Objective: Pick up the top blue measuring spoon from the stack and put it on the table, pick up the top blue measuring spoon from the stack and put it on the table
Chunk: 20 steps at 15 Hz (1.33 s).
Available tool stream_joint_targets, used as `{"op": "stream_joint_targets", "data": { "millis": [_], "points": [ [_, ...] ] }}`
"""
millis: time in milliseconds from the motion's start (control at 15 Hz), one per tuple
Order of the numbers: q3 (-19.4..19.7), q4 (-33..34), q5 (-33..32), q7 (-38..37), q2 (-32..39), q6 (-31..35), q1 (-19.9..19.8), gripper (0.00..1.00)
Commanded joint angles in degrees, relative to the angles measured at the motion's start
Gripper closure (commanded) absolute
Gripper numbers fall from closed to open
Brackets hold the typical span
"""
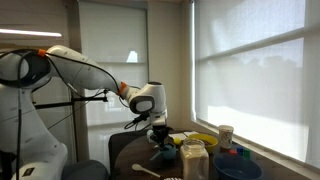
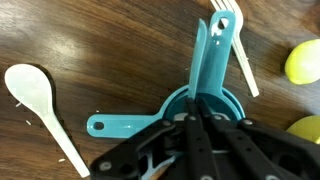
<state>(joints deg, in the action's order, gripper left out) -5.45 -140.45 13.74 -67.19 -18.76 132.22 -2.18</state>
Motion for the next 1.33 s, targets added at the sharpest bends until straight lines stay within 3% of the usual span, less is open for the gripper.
{"op": "stream_joint_targets", "data": {
  "millis": [0,733,800,1267],
  "points": [
    [1.25,0.36,1.60,1.37,-0.72,0.39,0.49,0.99],
    [2.49,4.59,0.62,7.73,-1.33,-4.37,0.31,0.99],
    [2.38,4.84,0.74,8.28,-1.10,-4.62,0.43,0.74],
    [1.46,4.78,1.10,14.50,-0.43,-7.06,2.36,0.29]
  ]
}}
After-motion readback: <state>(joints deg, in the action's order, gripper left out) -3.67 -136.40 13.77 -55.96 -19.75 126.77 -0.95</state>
